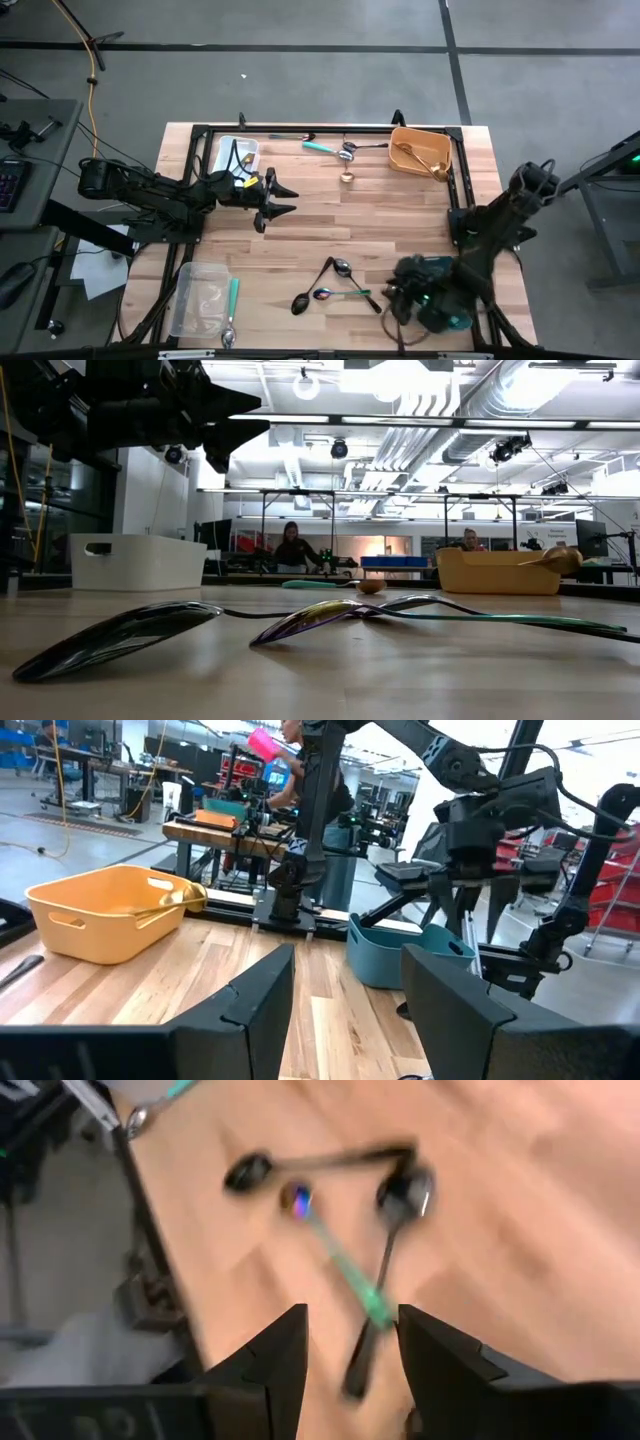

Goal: Sort silverware by color (type)
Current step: Put the gold spoon into the yellow bin

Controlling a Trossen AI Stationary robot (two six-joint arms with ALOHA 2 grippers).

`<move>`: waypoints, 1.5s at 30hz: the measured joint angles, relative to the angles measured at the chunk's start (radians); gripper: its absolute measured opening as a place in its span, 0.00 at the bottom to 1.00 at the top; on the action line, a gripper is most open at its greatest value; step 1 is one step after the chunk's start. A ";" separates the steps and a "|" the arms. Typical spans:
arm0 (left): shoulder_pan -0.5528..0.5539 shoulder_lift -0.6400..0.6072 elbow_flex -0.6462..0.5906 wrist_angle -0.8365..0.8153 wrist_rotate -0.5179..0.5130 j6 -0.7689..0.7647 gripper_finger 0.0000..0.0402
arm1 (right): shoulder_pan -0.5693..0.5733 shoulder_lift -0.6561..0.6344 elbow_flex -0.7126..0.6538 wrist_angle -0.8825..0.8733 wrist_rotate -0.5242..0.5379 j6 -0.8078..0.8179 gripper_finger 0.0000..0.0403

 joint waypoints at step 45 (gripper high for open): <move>-0.027 0.003 0.000 -0.051 -0.287 0.235 0.44 | -0.777 -0.001 -0.684 1.663 -0.278 -1.395 0.37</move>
